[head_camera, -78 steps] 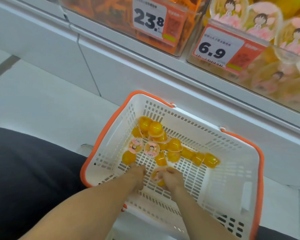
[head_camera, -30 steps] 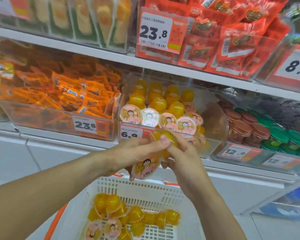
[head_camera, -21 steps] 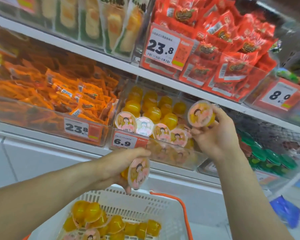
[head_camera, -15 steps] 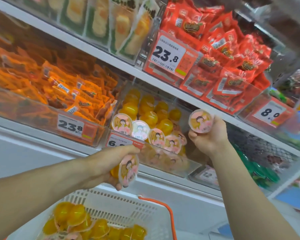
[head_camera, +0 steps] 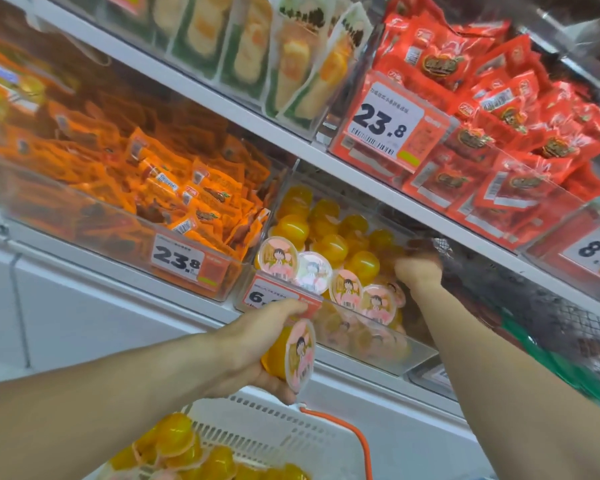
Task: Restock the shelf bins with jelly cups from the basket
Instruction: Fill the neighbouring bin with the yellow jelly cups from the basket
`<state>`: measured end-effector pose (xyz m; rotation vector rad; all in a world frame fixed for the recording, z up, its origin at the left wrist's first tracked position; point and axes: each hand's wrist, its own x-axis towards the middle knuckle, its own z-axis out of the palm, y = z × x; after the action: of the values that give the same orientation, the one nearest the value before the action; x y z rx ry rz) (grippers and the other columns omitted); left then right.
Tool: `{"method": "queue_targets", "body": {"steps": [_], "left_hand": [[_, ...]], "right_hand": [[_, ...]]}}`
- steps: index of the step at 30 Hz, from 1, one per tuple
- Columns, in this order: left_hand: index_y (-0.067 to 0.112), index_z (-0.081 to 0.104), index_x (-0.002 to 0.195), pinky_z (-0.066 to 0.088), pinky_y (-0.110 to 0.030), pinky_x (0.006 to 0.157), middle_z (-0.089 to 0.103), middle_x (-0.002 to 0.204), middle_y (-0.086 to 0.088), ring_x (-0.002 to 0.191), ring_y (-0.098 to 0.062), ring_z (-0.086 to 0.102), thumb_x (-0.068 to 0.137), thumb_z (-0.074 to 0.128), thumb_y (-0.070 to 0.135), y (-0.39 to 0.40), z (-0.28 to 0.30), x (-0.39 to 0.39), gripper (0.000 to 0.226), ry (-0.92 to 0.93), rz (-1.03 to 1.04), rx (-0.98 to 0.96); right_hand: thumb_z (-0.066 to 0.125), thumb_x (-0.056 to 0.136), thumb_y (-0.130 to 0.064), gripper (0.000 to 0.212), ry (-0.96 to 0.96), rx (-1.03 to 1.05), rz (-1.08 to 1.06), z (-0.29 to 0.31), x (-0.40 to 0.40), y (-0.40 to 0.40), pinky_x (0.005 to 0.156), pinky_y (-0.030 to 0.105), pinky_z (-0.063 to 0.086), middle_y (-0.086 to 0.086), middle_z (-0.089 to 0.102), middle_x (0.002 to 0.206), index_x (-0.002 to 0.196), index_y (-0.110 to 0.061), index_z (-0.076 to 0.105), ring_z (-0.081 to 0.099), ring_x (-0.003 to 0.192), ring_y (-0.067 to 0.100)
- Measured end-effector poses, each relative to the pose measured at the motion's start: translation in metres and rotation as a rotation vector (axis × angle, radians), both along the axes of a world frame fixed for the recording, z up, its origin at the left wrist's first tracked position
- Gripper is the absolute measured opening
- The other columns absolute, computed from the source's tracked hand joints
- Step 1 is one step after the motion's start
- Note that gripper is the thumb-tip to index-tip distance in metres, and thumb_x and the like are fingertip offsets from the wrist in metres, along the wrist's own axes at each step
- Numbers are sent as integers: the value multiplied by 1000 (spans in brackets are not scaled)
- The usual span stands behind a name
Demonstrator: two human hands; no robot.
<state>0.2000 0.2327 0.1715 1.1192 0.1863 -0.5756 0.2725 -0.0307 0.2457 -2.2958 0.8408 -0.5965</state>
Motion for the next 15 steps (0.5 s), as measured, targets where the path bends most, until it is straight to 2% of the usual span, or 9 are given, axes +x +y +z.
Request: {"method": "queue_targets", "body": {"steps": [1, 3, 6, 8, 10, 11, 12, 13, 15], "left_hand": [[-1, 63, 118, 48, -19, 57, 59, 73, -2, 69, -16, 56, 78, 76, 6, -1, 2, 0, 42, -12, 10, 15], [-10, 53, 131, 44, -15, 50, 54, 76, -2, 67, -15, 50, 91, 62, -3, -3, -2, 2, 41, -46, -30, 21], [-16, 43, 137, 49, -23, 68, 62, 97, -18, 85, -33, 58, 99, 44, -7, 3, -1, -6, 39, -173, -131, 21], [-14, 45, 137, 49, -31, 80, 62, 110, -26, 94, -35, 60, 101, 41, -5, 12, -3, -14, 38, -201, -187, -59], [-13, 65, 117, 46, -46, 88, 60, 118, -34, 91, -31, 63, 101, 39, -1, 18, 5, -15, 32, -126, -239, -47], [-8, 74, 97, 49, -51, 76, 64, 103, -35, 75, -33, 64, 98, 42, 6, 18, 8, -16, 34, -88, -249, -43], [-6, 74, 89, 50, -48, 61, 66, 88, -33, 61, -35, 62, 94, 45, 14, 19, 12, -18, 35, -59, -228, -29], [-7, 71, 93, 47, -38, 47, 66, 81, -32, 54, -36, 59, 93, 45, 20, 23, 15, -23, 37, -69, -237, -23], [-9, 65, 107, 35, -24, 34, 66, 82, -31, 52, -34, 55, 95, 42, 24, 27, 18, -30, 42, -97, -269, -66]], "right_hand": [[61, 93, -36, 45, 21, -31, 2, -3, 0, 1, 93, 30, 42, 9, 60, 131, 132, -14, 57, 58, 116, 27], [60, 92, -41, 42, 65, -116, 21, -8, -2, 2, 89, 30, 43, 12, 66, 120, 123, -13, 64, 62, 111, 30], [59, 92, -41, 33, 55, -159, 95, -11, -7, 3, 77, 27, 42, 8, 67, 91, 103, -12, 70, 65, 94, 29], [58, 94, -38, 37, 36, -149, 112, -11, -11, -2, 85, 29, 43, 10, 67, 110, 118, -11, 66, 62, 109, 31], [57, 93, -31, 37, -43, -160, 123, -9, -21, -5, 92, 36, 47, 13, 67, 114, 120, -7, 63, 62, 106, 32], [56, 92, -28, 33, -119, -175, 133, -7, -31, -2, 87, 37, 49, 13, 68, 105, 113, -5, 65, 64, 96, 30], [57, 91, -26, 27, -200, -206, 149, -5, -42, 4, 81, 35, 49, 11, 67, 97, 107, -6, 65, 63, 87, 25], [58, 91, -22, 19, -278, -234, 177, -2, -57, 14, 77, 31, 49, 7, 66, 95, 104, -10, 65, 62, 84, 20], [62, 92, -13, 9, -382, -206, 299, 0, -93, 43, 72, 19, 49, -1, 66, 93, 99, -18, 64, 62, 81, 10]]}}
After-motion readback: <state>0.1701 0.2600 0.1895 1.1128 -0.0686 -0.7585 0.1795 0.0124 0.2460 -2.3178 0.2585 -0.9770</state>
